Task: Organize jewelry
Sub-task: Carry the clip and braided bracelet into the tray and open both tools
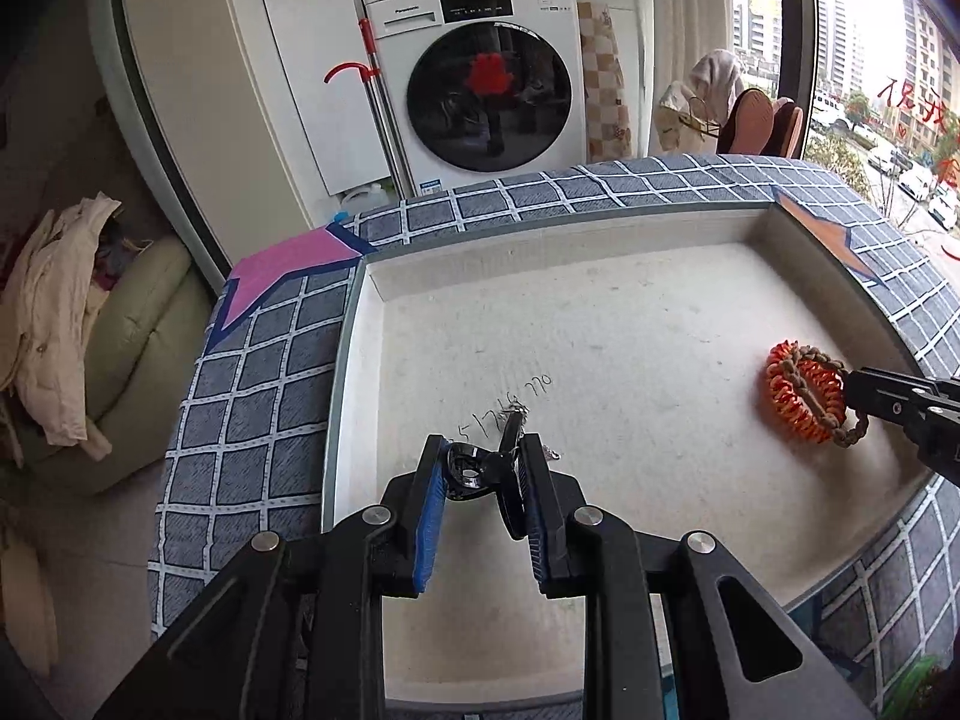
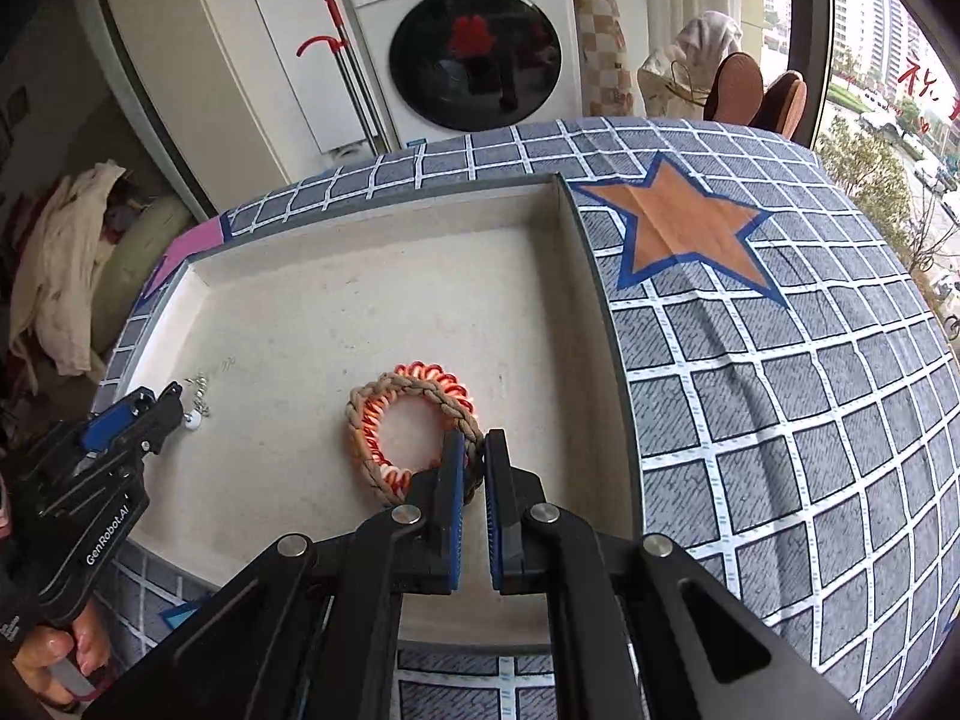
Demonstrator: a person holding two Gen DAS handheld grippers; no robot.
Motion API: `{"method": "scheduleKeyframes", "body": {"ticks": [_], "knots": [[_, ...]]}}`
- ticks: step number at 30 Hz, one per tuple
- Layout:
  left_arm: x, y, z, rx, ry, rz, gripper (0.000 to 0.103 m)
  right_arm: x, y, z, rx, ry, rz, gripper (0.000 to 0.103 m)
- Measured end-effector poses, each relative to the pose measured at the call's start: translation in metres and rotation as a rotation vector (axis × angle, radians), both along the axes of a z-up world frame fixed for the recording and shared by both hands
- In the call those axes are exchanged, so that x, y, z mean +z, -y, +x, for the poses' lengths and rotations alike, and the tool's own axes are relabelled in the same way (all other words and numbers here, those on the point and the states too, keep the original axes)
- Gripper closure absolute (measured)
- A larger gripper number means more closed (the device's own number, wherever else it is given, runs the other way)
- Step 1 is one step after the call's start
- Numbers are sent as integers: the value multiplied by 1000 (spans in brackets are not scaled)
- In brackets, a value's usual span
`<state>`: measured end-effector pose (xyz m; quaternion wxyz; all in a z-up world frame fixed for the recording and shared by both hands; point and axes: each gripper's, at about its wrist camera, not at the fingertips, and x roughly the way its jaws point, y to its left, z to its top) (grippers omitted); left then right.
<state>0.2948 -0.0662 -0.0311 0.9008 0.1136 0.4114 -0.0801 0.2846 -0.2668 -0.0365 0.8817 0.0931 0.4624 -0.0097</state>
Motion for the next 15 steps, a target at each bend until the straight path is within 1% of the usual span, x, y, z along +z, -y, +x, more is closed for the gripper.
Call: {"method": "scheduleKeyframes", "body": {"ticks": [2, 3, 4, 5, 6, 11, 15], "knots": [[0, 3, 1, -1, 7, 12, 59, 0, -1, 0, 3, -3, -11, 93], [0, 3, 2, 0, 8, 14, 58, 0, -2, 0, 4, -8, -18, 87], [0, 3, 3, 2, 8, 16, 58, 1, -3, 0, 3, -13, -23, 72], [0, 3, 3, 7, 6, 16, 58, 1, -3, 0, 4, -16, -22, 63], [0, 3, 3, 13, 3, 15, 58, 3, -2, -1, 3, -10, -17, 51], [-2, 1, 4, 28, -20, 19, 58, 10, -2, -8, 8, 15, 9, 50], [-1, 0, 2, 33, -20, 9, 58, 22, -2, -19, 9, 49, 32, 46]]}}
